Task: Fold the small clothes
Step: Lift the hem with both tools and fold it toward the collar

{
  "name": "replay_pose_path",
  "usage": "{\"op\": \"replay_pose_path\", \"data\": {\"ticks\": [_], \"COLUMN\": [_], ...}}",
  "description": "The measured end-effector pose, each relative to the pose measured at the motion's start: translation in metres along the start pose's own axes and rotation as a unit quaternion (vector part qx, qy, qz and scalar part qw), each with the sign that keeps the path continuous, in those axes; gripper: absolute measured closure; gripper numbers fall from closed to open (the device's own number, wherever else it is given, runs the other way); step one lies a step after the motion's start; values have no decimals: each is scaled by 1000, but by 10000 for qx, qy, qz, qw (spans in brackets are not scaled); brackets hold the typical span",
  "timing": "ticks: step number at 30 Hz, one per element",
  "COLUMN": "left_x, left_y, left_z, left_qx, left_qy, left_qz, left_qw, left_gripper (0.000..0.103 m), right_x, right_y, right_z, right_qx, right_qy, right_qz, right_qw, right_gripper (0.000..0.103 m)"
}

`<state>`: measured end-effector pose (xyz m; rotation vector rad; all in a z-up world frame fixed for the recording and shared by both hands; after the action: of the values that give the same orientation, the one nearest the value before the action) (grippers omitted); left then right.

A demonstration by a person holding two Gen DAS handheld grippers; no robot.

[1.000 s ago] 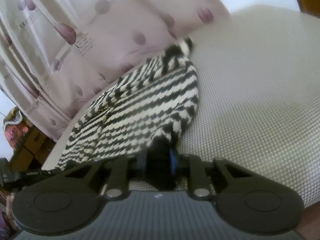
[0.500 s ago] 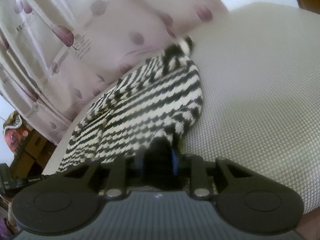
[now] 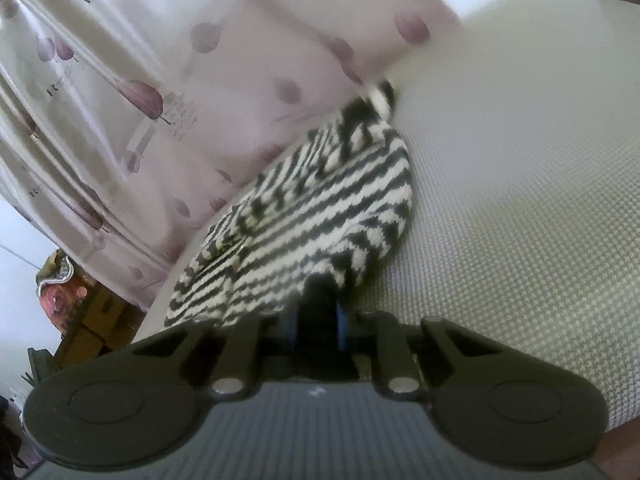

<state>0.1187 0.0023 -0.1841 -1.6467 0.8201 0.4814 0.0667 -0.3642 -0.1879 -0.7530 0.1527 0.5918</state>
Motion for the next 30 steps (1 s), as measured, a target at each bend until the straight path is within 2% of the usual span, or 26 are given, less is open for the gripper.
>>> {"op": "replay_pose_path", "data": {"ticks": [1, 4, 6, 8, 9, 12, 14, 16, 17, 18, 20, 22, 24, 26, 30], "left_x": [0, 0, 0, 0, 2, 5, 6, 6, 6, 6, 6, 6, -2, -9, -16], "left_y": [0, 0, 0, 0, 1, 5, 7, 8, 9, 8, 5, 3, 1, -6, -17], "left_z": [-1, 0, -1, -5, -9, -19, -24, -26, -26, -24, -21, -18, -15, -9, -8], "left_qx": [28, 104, 98, 93, 163, 392, 505, 636, 690, 710, 584, 463, 293, 60, -28], "left_qy": [51, 187, 450, 598, 608, 537, 458, 347, 226, 99, 188, 223, 463, 620, 622], "left_qz": [32, 91, 136, 159, 166, 105, 26, -77, -123, -151, -126, -136, -273, -435, -573], "left_qw": [10000, 9997, 9988, 9980, 9979, 9977, 9977, 9973, 9973, 9973, 9980, 9986, 9981, 9971, 9964], "left_gripper": [89, 69, 40, 21, 15, 11, 14, 37, 59, 72, 80, 82, 88, 90, 90], "right_x": [0, 2, 2, 3, 3, 6, 10, 13, 14, 15, 16, 16, 13, 6, 0], "right_y": [0, 0, 1, 2, 3, 4, 4, 3, 3, 3, 3, 3, 2, -1, -8], "right_z": [0, -2, -6, -9, -11, -9, -6, -4, -4, -3, -1, -1, -2, -5, -4], "right_qx": [-36, -46, 18, 147, 192, 159, 99, 42, 8, -48, -157, -159, -2, 261, 528], "right_qy": [40, 4, 95, -5, -6, -9, -4, 13, 30, 34, 70, 44, -133, -315, -510], "right_qz": [24, 123, 169, 237, 199, 196, 226, 235, 224, 231, 232, 218, 165, 21, -151], "right_qw": [10000, 9999, 9998, 9996, 9996, 9997, 9997, 9997, 9997, 9997, 9996, 9996, 9998, 9992, 9972], "right_gripper": [87, 86, 84, 81, 79, 78, 78, 78, 78, 79, 82, 85, 85, 85, 86]}}
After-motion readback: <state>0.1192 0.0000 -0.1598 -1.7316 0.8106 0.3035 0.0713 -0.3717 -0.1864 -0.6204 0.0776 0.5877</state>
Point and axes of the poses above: each gripper's, at about its wrist camera, not at the fingertips, and x roughly the way its jaws point, z to its left, y to its underside, the point moved 5 cm from there along x, roughly the way its jaws point, and after that the axes turned 2 degrees about -y, right-handed, at the moved point
